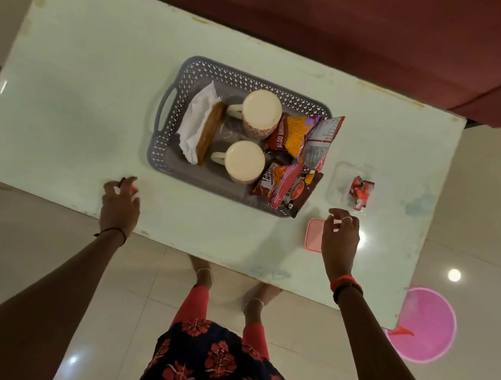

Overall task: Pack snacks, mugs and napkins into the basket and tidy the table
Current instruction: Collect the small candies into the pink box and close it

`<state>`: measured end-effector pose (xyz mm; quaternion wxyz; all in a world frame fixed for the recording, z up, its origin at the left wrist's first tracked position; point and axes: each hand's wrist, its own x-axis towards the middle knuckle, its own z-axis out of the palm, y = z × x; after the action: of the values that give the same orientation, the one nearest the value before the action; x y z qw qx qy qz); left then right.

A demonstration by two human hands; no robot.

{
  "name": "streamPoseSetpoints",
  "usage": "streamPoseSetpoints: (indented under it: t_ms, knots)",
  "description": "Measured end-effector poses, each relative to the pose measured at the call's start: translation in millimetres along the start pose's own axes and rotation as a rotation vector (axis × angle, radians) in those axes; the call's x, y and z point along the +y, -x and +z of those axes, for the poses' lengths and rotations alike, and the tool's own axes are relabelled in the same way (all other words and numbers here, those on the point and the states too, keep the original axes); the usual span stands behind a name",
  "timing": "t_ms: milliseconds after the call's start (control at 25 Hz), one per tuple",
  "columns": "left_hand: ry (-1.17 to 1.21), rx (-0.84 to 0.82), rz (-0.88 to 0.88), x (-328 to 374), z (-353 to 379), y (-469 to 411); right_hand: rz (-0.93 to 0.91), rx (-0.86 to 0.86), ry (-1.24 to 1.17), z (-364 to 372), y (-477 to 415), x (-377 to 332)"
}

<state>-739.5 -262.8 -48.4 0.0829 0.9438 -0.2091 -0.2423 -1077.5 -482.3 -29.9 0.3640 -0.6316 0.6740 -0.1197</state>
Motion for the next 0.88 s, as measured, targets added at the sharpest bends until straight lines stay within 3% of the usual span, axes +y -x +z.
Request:
streamPoseSetpoints:
  t_ms: [360, 440, 520, 720, 880]
  knots:
    - [0.1, 0.024, 0.092, -11, 3, -23, 0.081, 0.066, -0.018, -5, -18, 0]
    - [0.135, 0.015, 0.19, 6, 6, -5, 0.096, 0.082, -0.025, -8, -18, 1]
    - [0.203, -0.065, 0.266, 30, 14, 26, 0.096, 0.101, -0.025, -11, -20, 1]
    - [0.264, -0.491, 0.479, 110, 46, 114, 0.117, 0.116, -0.057, -26, -25, 7]
    - [0.28, -0.567, 0.699, 198, 67, 162, 0.099, 0.127, -0.058, -44, -26, 22]
